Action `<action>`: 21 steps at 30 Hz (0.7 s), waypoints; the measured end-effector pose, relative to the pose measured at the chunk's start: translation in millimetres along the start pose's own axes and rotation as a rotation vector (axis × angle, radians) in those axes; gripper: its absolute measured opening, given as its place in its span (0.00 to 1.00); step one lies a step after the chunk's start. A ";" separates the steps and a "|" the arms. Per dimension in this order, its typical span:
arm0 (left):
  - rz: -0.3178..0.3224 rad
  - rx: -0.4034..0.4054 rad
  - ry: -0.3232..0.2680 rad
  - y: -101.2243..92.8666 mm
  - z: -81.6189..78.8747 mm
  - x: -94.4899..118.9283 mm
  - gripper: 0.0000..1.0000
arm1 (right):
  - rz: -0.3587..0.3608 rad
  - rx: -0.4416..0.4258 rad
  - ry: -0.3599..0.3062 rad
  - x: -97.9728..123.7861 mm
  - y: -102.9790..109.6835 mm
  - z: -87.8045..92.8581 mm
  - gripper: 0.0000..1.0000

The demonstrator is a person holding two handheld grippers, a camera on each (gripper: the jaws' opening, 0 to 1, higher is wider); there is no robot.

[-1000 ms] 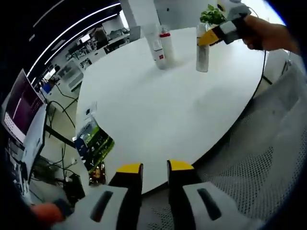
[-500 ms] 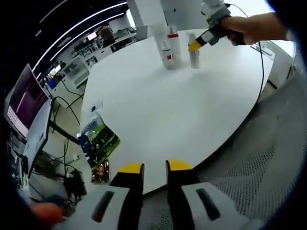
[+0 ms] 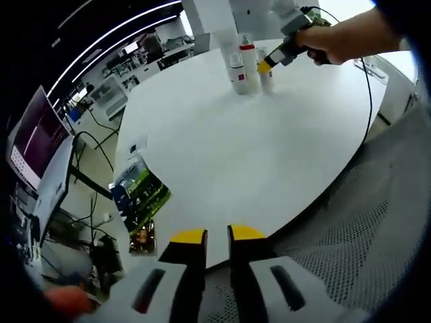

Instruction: Arrange the skincare products in the storage area until every visible bottle or jar stands upright without overlapping.

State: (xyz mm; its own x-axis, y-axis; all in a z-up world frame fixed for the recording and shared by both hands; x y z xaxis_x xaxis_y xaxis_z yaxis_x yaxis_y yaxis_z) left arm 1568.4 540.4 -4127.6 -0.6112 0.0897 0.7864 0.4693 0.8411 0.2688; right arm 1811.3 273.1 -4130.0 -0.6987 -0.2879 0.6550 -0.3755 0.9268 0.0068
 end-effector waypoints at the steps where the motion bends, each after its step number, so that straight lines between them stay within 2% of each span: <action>1: 0.000 -0.001 -0.001 0.1 -0.2 0.1 0.06 | 0.006 -0.014 -0.007 0.1 -0.1 0.0 0.16; 8: -0.015 -0.002 -0.020 2.6 -2.8 2.3 0.02 | 0.045 -0.082 -0.076 -5.4 -5.9 -0.3 0.16; 14: -0.006 -0.013 -0.004 0.8 -1.0 1.7 0.01 | 0.060 -0.038 -0.079 -10.4 -0.4 -4.0 0.16; 17: -0.008 -0.003 -0.025 1.3 -3.9 3.0 0.00 | 0.078 -0.044 -0.079 -14.5 -2.5 -6.7 0.16; 21: -0.003 -0.009 -0.019 0.3 -3.1 2.0 0.00 | 0.111 -0.047 -0.079 -16.7 -2.7 -9.2 0.16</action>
State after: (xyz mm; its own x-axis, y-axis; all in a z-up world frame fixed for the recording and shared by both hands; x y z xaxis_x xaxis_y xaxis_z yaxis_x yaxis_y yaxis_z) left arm 1569.2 539.1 -4124.2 -0.6246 0.0975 0.7748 0.4731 0.8366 0.2761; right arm 1829.6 277.6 -4134.0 -0.7810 -0.1991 0.5920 -0.2657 0.9637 -0.0263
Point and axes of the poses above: the point that each gripper's makers call its tool centre point, and the gripper's own axes: x roughly backward along the fingers, y roughly to its left, z roughly out of its underside, the point moved 4 cm from there along x, roughly backward along the fingers, and after that the axes turned 4 degrees about -x, right-handed, at the moved point
